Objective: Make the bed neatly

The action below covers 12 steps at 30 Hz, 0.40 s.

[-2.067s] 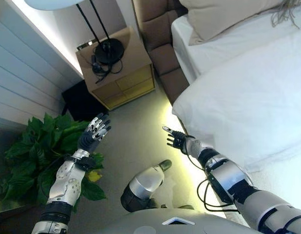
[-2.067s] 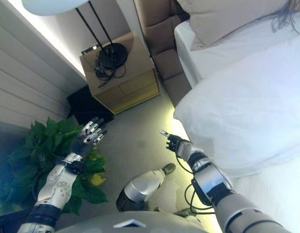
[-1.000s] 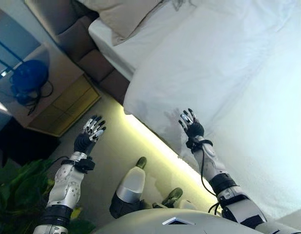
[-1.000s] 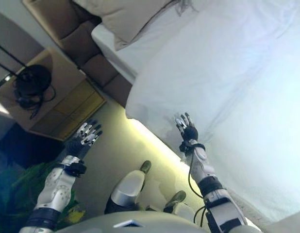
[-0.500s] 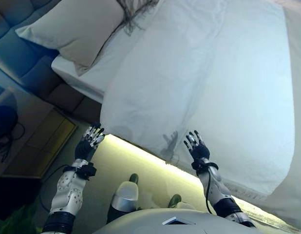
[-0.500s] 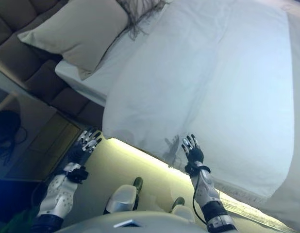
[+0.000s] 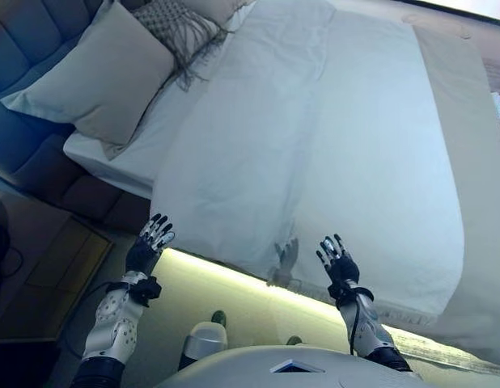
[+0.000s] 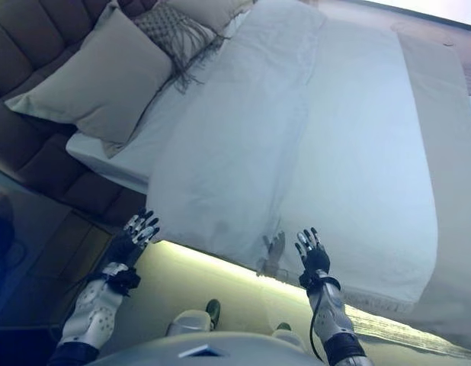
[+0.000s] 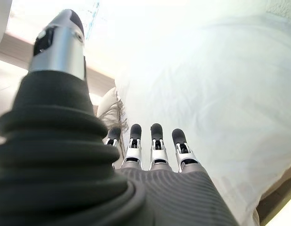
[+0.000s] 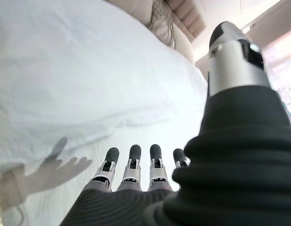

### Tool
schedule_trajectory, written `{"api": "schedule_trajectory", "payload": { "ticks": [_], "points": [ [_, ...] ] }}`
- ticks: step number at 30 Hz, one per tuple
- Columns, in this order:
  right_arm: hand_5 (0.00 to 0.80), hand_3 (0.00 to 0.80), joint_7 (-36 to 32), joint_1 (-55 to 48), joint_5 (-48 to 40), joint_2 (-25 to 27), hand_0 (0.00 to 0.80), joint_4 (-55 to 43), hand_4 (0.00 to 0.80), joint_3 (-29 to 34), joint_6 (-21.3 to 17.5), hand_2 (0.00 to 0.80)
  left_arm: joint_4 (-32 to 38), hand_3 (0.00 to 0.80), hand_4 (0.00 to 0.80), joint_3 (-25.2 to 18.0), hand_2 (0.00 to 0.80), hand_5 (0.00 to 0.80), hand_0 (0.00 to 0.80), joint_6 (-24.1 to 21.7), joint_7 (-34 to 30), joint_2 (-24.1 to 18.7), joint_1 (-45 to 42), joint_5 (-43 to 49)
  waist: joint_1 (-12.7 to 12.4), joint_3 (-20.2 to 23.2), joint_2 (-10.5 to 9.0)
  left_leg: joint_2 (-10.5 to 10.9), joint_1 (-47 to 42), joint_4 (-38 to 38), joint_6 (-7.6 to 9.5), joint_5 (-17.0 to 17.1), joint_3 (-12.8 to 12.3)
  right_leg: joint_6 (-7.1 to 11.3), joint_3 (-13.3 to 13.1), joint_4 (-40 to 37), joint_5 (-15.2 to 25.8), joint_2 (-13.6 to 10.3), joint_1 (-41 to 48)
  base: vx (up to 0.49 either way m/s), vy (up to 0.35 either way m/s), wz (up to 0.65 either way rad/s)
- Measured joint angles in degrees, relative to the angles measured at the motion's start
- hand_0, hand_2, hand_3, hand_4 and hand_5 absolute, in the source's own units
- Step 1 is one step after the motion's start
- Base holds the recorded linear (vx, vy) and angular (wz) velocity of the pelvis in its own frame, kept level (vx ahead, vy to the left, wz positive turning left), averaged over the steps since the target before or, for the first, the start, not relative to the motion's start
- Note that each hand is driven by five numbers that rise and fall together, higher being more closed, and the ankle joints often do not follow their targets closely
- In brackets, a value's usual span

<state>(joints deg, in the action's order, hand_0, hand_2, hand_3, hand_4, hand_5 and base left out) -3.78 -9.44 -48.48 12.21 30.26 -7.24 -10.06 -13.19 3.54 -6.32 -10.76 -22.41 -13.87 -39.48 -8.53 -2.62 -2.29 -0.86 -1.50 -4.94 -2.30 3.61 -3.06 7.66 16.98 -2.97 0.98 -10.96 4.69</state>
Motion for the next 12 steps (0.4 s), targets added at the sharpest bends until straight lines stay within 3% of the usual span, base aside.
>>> {"api": "schedule_trajectory", "payload": {
  "ticks": [3,12],
  "points": [
    [0.0,0.0,-0.02,0.04,-0.07,0.22,0.0,0.06,0.0,1.07,-0.49,0.0,0.0,0.0,0.0,0.08,0.0,0.0,0.0,0.52,0.14,0.0,0.07,0.02,1.47,0.21,-0.23,-0.07,0.05,-0.01,-0.08,0.03,-0.01,-0.05,0.03,-0.55,0.25,0.25,0.22,0.014,0.002,0.0],
    [0.0,0.0,-0.71,-0.87,-0.68,0.08,0.0,-0.95,0.0,1.12,-1.06,0.0,0.01,0.0,0.0,0.02,0.0,0.0,0.0,0.54,1.24,-0.18,0.04,0.42,2.83,0.33,-0.25,-0.29,-0.85,-0.07,-0.24,-0.07,-0.23,-0.11,-0.13,-0.5,0.23,0.41,1.01,0.035,0.014,0.0]
  ]
}}
